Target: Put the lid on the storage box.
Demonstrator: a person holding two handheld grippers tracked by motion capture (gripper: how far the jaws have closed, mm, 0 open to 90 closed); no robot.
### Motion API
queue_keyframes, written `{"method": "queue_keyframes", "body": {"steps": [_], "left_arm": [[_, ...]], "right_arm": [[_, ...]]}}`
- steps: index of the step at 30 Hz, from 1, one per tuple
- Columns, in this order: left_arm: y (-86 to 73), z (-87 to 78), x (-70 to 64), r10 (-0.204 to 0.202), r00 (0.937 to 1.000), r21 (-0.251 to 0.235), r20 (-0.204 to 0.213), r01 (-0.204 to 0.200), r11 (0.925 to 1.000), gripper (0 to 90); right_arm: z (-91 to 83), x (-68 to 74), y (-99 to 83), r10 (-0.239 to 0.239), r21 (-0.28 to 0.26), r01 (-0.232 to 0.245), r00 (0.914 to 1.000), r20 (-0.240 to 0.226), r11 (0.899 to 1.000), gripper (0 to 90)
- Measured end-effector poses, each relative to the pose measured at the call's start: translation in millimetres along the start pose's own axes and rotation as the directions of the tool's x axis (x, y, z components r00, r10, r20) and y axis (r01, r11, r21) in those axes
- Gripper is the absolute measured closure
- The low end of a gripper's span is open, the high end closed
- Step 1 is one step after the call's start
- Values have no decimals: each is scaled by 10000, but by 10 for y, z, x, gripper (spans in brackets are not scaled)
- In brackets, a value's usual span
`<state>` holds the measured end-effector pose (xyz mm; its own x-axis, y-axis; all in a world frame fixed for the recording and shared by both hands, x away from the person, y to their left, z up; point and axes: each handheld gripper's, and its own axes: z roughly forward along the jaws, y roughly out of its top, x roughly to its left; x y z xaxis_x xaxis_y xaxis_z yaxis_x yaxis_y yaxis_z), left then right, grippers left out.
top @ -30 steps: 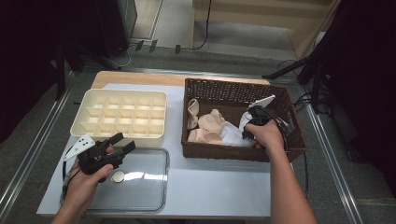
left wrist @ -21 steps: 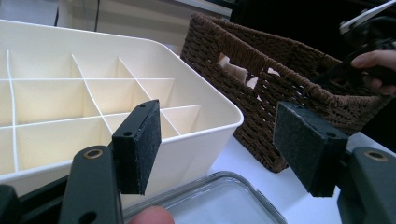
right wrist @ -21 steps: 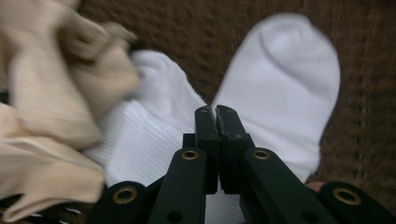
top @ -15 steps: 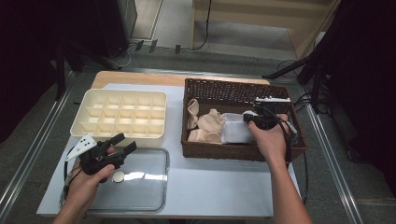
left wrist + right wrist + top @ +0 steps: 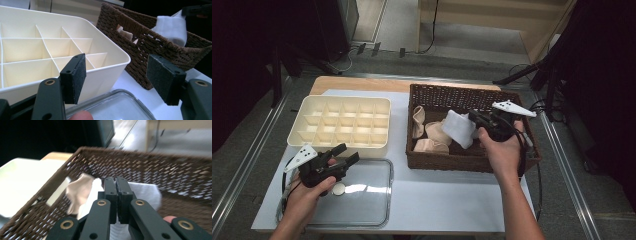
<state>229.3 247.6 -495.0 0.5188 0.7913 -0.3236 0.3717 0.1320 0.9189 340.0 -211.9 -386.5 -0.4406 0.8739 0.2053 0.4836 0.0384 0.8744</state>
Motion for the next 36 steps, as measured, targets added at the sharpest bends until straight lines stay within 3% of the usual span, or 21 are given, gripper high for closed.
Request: {"method": "queue_keyframes", "body": {"steps": [1, 4, 7, 12, 19, 21, 23, 24, 26, 27, 30, 31, 33, 36], "left_arm": [[-3, 4, 4, 25, 10000, 24, 14, -25, 10000, 337], [-13, 12, -4, 3, 10000, 65, -7, -3, 10000, 337], [-19, 12, -7, 3, 10000, 46, 5, -3, 10000, 337], [-26, 16, 4, 9, 10000, 91, -6, -9, 10000, 337], [-29, 18, 9, 21, 10000, 99, -22, -20, 9999, 336], [-30, 13, 13, 35, 10000, 107, -36, -34, 9999, 337], [-31, 12, 17, 13, 10000, 96, -48, -13, 10000, 337], [-31, 12, 18, -16, 10000, 76, -47, 17, 10000, 337], [-29, 10, 16, -9, 10000, 55, -47, 9, 10000, 337], [-27, 8, 12, -20, 10000, 43, -42, 20, 10000, 337], [-17, -11, 11, 12, 10000, 2, -62, -12, 10000, 338], [-14, -17, 12, 16, 10000, -15, -65, -16, 10000, 338], [-11, -26, 14, -26, 10000, -46, -84, 26, 10000, 338], [-14, -25, 14, 10, 10000, -17, -87, -10, 10000, 338]], "right_arm": [[51, 13, -27, -10, 272, 12, 10000, -60, 9996, 899], [225, 13, -143, -251, 1293, 178, 9982, 548, 9914, 898], [321, -40, -240, 322, 2165, -446, 9976, 607, 9753, 881], [323, -98, -302, 167, 2340, -366, 9961, 862, 9715, 790], [271, -184, -311, 344, 2396, -578, 9943, 1009, 9692, 798], [282, -190, -325, 401, 2465, -679, 9924, 1160, 9668, 704], [300, -188, -327, 476, 2478, -879, 9853, 1640, 9648, 587], [314, -190, -323, 639, 2595, -1119, 9804, 1866, 9593, 555], [368, -206, -317, 1003, 3265, -1706, 9701, 2211, 9297, 545], [393, -213, -314, 1007, 3536, -1776, 9691, 2253, 9184, 583], [416, -223, -302, 1066, 3904, -1791, 9740, 2001, 9031, 849], [407, -224, -297, 1034, 3835, -1742, 9747, 1982, 9070, 885], [363, -215, -294, 946, 3122, -1469, 9797, 1768, 9386, 893], [280, -165, -267, 687, 1960, -963, 9874, 1427, 9759, 895]]}}
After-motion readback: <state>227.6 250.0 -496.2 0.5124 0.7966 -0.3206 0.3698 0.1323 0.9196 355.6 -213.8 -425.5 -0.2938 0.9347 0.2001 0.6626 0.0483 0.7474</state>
